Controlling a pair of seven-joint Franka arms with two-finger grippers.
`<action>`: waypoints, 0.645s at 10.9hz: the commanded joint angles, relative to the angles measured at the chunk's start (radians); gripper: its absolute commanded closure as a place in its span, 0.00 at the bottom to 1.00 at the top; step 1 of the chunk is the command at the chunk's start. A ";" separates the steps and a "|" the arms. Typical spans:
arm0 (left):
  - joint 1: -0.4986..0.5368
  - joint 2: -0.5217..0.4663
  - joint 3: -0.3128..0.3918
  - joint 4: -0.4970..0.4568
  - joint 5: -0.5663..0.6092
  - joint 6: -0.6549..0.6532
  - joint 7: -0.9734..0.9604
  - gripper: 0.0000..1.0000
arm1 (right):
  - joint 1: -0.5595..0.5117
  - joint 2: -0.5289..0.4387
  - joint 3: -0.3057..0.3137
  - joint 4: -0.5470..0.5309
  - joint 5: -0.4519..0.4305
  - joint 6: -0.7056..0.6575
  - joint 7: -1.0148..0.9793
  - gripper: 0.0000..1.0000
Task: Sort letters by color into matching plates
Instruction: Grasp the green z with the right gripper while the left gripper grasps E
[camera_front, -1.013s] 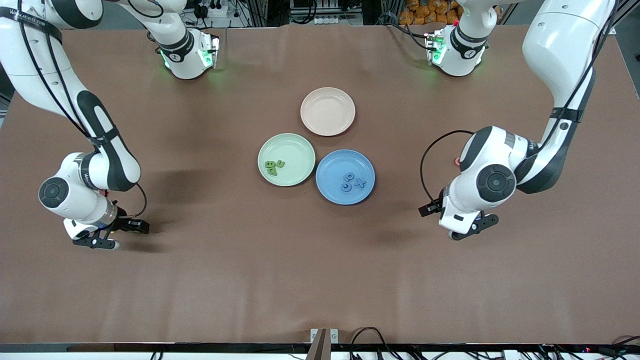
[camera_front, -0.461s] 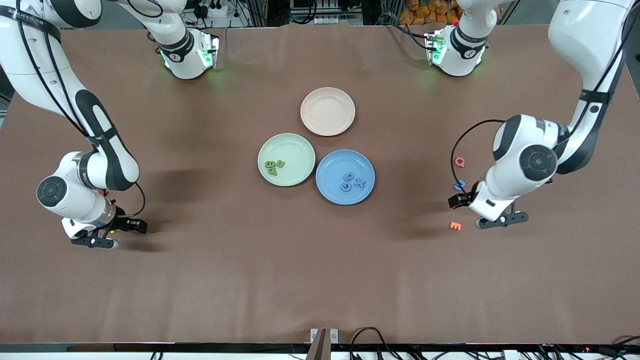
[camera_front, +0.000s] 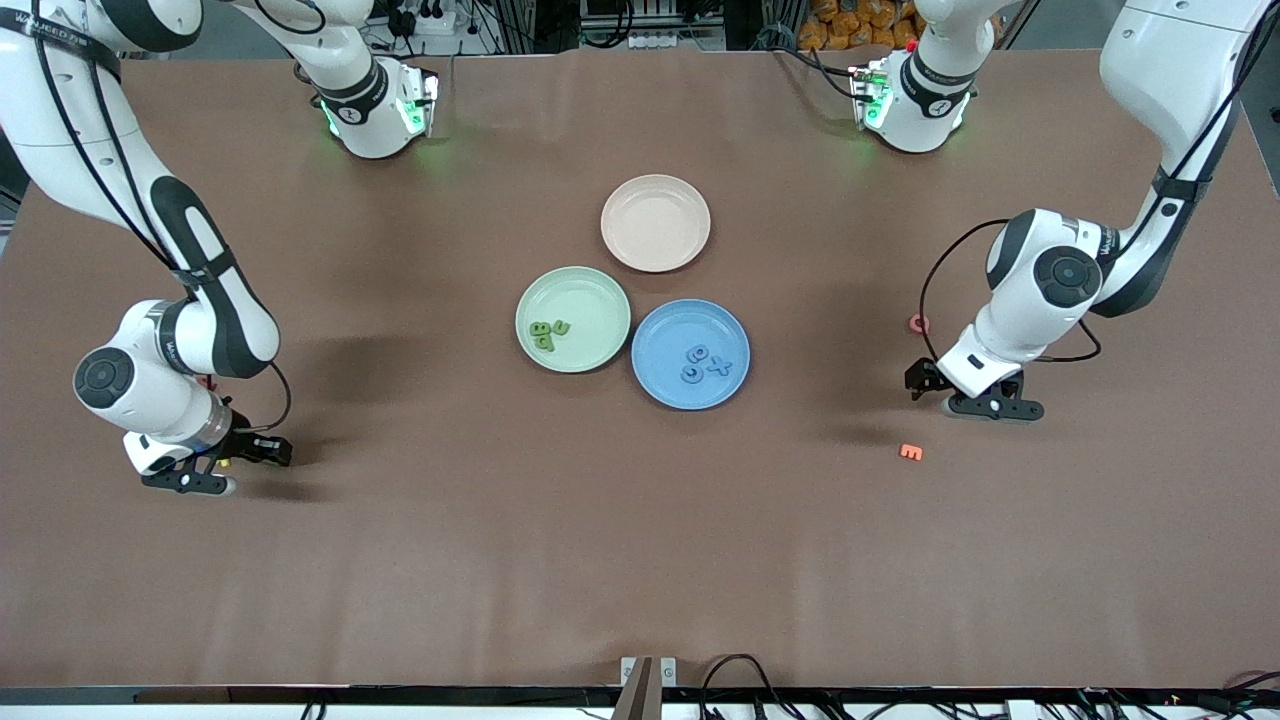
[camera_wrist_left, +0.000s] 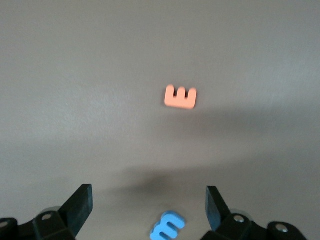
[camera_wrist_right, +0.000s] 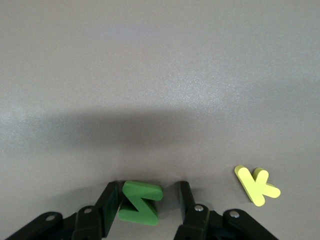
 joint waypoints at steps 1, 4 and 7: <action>0.047 -0.015 -0.015 -0.090 0.035 0.091 0.063 0.00 | -0.025 -0.014 0.023 -0.048 -0.011 0.030 -0.014 0.50; 0.044 0.008 -0.015 -0.096 0.035 0.089 0.121 0.00 | -0.027 -0.014 0.023 -0.047 -0.022 0.032 -0.020 0.73; 0.047 0.022 -0.015 -0.112 0.035 0.089 0.197 0.00 | -0.025 -0.016 0.023 -0.047 -0.025 0.029 -0.024 0.84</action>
